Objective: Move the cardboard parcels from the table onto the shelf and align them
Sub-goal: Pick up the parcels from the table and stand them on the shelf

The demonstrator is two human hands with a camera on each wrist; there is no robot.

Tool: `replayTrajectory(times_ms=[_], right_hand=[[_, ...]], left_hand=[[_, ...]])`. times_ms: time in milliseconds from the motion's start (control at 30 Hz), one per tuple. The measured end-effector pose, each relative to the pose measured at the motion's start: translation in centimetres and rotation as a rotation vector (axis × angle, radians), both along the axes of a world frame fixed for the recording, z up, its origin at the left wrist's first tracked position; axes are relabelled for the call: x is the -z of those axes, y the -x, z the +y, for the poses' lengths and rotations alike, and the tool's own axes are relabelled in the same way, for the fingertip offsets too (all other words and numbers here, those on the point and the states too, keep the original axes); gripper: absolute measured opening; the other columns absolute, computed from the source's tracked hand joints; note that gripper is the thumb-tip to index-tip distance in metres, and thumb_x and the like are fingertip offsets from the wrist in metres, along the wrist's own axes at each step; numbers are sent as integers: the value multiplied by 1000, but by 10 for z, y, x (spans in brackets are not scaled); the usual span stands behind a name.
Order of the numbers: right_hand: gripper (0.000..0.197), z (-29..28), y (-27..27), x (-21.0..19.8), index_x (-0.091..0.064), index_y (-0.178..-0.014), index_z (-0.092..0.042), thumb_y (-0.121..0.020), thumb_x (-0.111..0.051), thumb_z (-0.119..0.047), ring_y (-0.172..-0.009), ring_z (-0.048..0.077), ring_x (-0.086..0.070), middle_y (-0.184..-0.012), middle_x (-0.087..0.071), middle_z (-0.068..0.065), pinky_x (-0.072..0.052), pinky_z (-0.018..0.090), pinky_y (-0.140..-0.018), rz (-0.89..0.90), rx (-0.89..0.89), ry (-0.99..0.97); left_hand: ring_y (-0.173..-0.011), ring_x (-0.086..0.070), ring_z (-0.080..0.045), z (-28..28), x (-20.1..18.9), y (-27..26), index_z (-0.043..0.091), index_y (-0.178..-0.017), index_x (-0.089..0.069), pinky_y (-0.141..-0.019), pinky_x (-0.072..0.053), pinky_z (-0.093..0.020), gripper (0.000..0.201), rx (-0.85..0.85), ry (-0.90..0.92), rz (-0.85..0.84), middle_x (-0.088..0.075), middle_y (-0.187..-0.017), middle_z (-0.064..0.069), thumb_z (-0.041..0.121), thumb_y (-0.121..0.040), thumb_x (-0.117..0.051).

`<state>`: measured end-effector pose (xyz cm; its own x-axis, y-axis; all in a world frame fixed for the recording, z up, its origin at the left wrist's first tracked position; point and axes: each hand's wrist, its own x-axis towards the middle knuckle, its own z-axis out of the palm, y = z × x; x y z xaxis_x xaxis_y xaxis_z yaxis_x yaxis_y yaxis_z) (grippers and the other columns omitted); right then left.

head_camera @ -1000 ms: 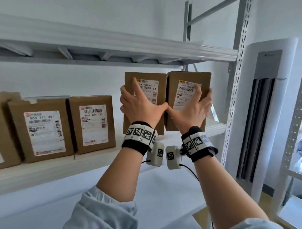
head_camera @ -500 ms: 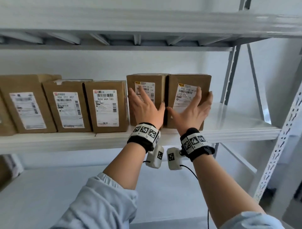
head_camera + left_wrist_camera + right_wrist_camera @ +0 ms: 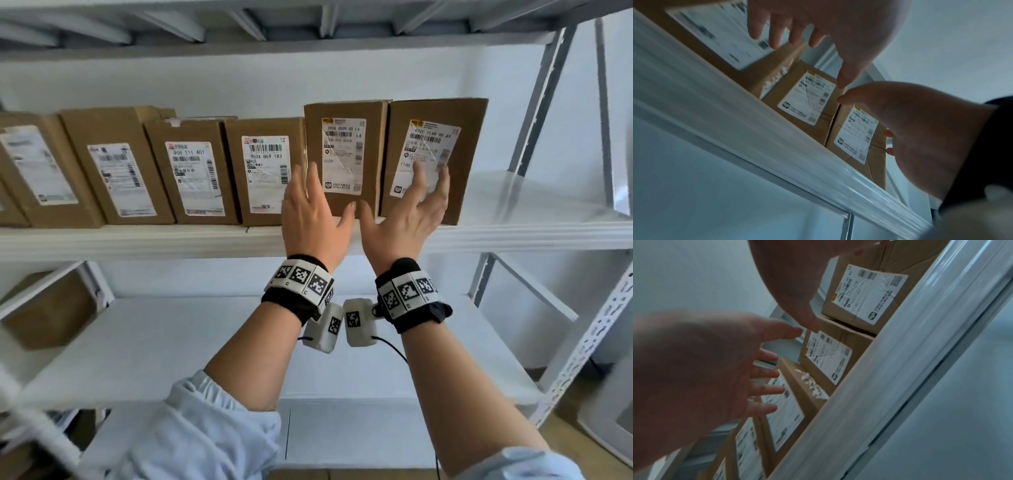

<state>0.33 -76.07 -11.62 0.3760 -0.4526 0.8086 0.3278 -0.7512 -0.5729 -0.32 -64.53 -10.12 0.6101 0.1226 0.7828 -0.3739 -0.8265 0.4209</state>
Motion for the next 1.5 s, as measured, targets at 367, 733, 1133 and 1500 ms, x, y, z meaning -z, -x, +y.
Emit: replayTrajectory(times_ms=[367, 733, 1133, 1500], right_hand=[[88, 174, 89, 19, -34, -149, -14, -75, -74, -39, -141, 37, -26, -156, -23, 19, -24, 53, -116, 53, -41, 126], [77, 373, 157, 58, -42, -144, -12, -76, -71, -33, -142, 38, -26, -155, -25, 20, -25, 53, -115, 180, -230, 222], [70, 543, 123, 99, -48, -138, -11, -75, -71, -31, -137, 39, -32, -151, -33, 18, -30, 54, -110, 235, -506, 225], [65, 720, 51, 138, -51, -135, -6, -76, -70, -23, -134, 36, -37, -145, -40, 20, -34, 51, -110, 280, -787, 180]], left_hand=[[-144, -29, -33, 185, 31, 79, 14, -154, -24, -115, -30, -50, 82, -51, -94, 97, -30, -157, -16, 55, -91, -56], [-145, -27, -33, 379, 79, 162, 14, -155, -22, -117, -26, -51, 83, -162, -62, 295, -32, -157, -14, 56, -92, -56], [-144, -31, -33, 552, 124, 155, 11, -154, -24, -117, -27, -46, 85, -348, 32, 354, -37, -154, -15, 56, -91, -57], [-128, -46, -36, 722, 153, 104, 4, -145, -39, -107, -37, -45, 78, -540, -34, 375, -51, -138, -19, 50, -88, -64]])
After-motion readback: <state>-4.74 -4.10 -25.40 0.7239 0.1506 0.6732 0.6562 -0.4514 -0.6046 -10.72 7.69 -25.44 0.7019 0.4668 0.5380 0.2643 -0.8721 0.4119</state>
